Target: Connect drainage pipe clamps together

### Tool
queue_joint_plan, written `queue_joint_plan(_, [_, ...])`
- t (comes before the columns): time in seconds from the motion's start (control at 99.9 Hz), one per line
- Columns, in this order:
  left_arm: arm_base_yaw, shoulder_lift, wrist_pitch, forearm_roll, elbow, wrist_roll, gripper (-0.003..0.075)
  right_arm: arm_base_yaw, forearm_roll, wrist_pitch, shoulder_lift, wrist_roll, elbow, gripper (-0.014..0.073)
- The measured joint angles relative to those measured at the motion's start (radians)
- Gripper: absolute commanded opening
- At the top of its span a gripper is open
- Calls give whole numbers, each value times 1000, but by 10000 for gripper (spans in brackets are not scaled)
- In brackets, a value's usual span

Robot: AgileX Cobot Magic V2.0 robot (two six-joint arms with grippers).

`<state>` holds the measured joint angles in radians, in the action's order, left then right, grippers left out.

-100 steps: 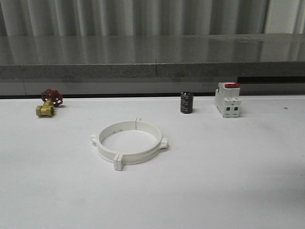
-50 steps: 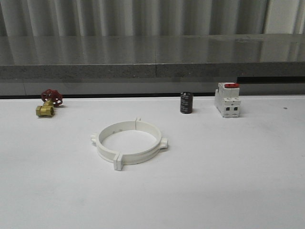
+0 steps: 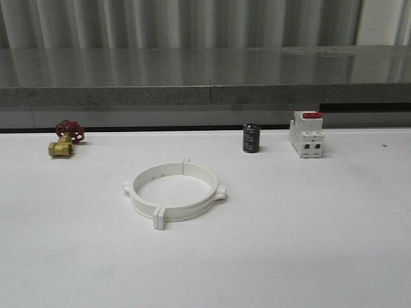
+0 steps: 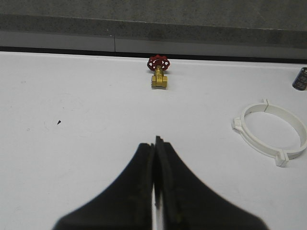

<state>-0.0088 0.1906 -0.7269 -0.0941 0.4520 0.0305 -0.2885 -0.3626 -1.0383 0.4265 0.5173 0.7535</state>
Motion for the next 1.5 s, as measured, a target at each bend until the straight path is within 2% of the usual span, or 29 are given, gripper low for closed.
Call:
queue_joint_plan(0.811, [0, 0, 0, 0, 0, 0, -21, 0, 0, -2, 0, -2, 0, -67])
queue_joint_plan(0.951, [0, 0, 0, 0, 0, 0, -21, 4, -2, 45, -6, -13, -27, -67])
queue_joint_plan(1.171, [0, 0, 0, 0, 0, 0, -21, 41, 27, 250, -105, -130, -153, -67])
queue_joint_plan(1.411, [0, 0, 0, 0, 0, 0, -21, 130, 252, 448, -264, -428, -344, -67])
queue_joint_plan(1.501, [0, 0, 0, 0, 0, 0, -21, 163, 313, 515, -314, -486, -414, -67])
